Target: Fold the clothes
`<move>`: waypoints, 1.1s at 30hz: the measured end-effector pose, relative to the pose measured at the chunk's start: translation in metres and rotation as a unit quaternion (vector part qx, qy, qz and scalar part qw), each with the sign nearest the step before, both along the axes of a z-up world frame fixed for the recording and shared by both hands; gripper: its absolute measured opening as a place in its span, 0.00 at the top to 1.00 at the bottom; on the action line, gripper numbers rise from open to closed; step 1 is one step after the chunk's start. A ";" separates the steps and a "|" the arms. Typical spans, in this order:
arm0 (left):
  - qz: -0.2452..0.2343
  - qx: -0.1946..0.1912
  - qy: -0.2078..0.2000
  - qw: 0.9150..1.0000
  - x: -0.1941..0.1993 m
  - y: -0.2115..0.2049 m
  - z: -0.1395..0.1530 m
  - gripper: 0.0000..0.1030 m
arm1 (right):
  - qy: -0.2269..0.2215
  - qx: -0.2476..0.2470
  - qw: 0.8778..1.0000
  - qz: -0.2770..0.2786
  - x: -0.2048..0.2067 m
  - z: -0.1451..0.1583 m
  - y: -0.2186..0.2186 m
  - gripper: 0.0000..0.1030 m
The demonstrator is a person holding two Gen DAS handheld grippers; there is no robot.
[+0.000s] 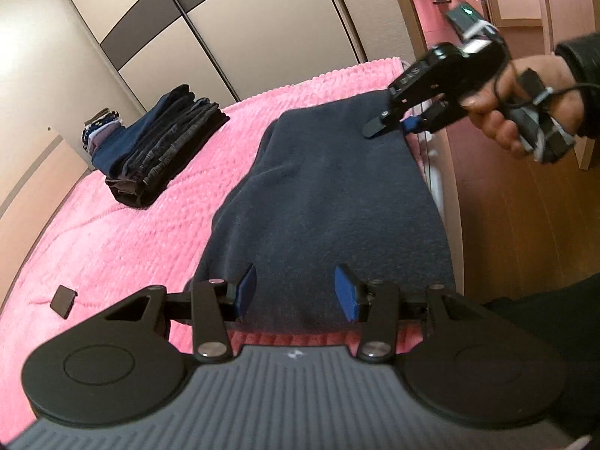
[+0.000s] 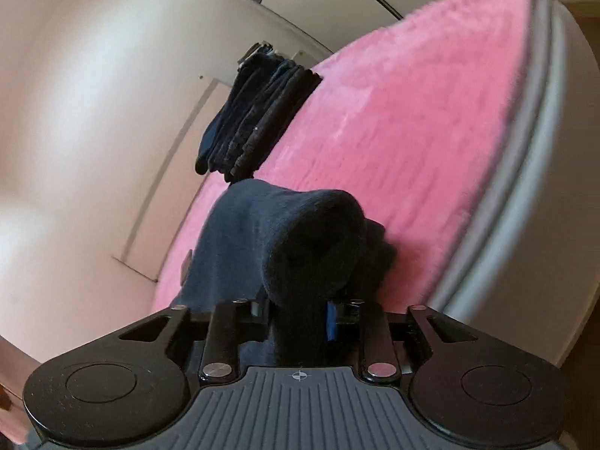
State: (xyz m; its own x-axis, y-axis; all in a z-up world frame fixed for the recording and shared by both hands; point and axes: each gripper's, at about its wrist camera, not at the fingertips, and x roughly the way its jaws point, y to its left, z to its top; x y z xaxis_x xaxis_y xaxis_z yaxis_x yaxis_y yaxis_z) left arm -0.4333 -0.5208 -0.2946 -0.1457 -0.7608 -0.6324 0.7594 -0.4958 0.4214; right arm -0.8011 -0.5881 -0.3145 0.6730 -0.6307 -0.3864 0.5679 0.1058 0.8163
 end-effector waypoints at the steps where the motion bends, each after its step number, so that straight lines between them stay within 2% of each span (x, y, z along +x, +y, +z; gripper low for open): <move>1: 0.003 0.001 0.002 1.000 0.000 -0.001 0.000 0.58 | 0.002 -0.006 1.000 -0.002 -0.003 0.002 0.004 0.67; 4: 0.018 0.000 0.014 1.000 0.002 -0.006 0.001 0.59 | 0.026 -0.022 0.999 -0.011 -0.012 0.014 0.016 0.60; 6: 0.034 -0.005 0.030 0.999 0.003 -0.008 0.005 0.59 | 0.063 -0.038 0.997 -0.027 -0.016 0.029 0.026 0.46; 9: 0.056 -0.010 0.056 0.997 0.006 -0.015 0.010 0.60 | 0.114 -0.100 0.988 -0.036 -0.016 0.057 0.043 0.46; 13: 0.087 0.011 0.119 0.989 0.017 -0.038 0.008 0.61 | 0.151 -0.205 0.966 0.035 0.006 0.095 0.046 0.46; 15: 0.109 0.032 0.147 0.983 0.025 -0.051 -0.001 0.64 | 0.167 -0.220 0.957 0.085 0.022 0.095 0.037 0.46; 18: 0.147 0.061 0.163 0.974 0.038 -0.069 -0.023 0.63 | 0.231 -0.176 0.944 0.154 0.045 0.068 0.017 0.46; 20: 0.148 0.063 0.171 0.972 0.043 -0.072 -0.031 0.64 | 0.248 -0.154 0.941 0.172 0.049 0.050 0.008 0.47; 22: 0.147 0.065 0.177 0.971 0.046 -0.072 -0.030 0.64 | 0.255 -0.158 0.936 0.186 0.049 0.058 0.007 0.46; 26: 0.146 0.061 0.187 0.970 0.052 -0.063 -0.022 0.64 | 0.241 -0.182 0.939 0.166 0.038 0.079 -0.013 0.44; 27: 0.150 0.058 0.188 0.969 0.052 -0.059 -0.019 0.64 | 0.243 -0.189 0.939 0.156 0.034 0.082 -0.021 0.30; 29: 0.162 0.052 0.196 0.966 0.053 -0.046 -0.013 0.64 | 0.254 -0.180 0.941 0.133 0.021 0.084 -0.030 0.17; 31: 0.177 0.057 0.227 0.956 0.057 -0.033 -0.010 0.60 | 0.249 -0.153 0.946 0.138 0.009 0.079 -0.036 0.17; 33: 0.193 0.065 0.261 0.944 0.061 -0.020 -0.007 0.57 | 0.219 -0.116 0.955 0.161 0.001 0.070 -0.047 0.17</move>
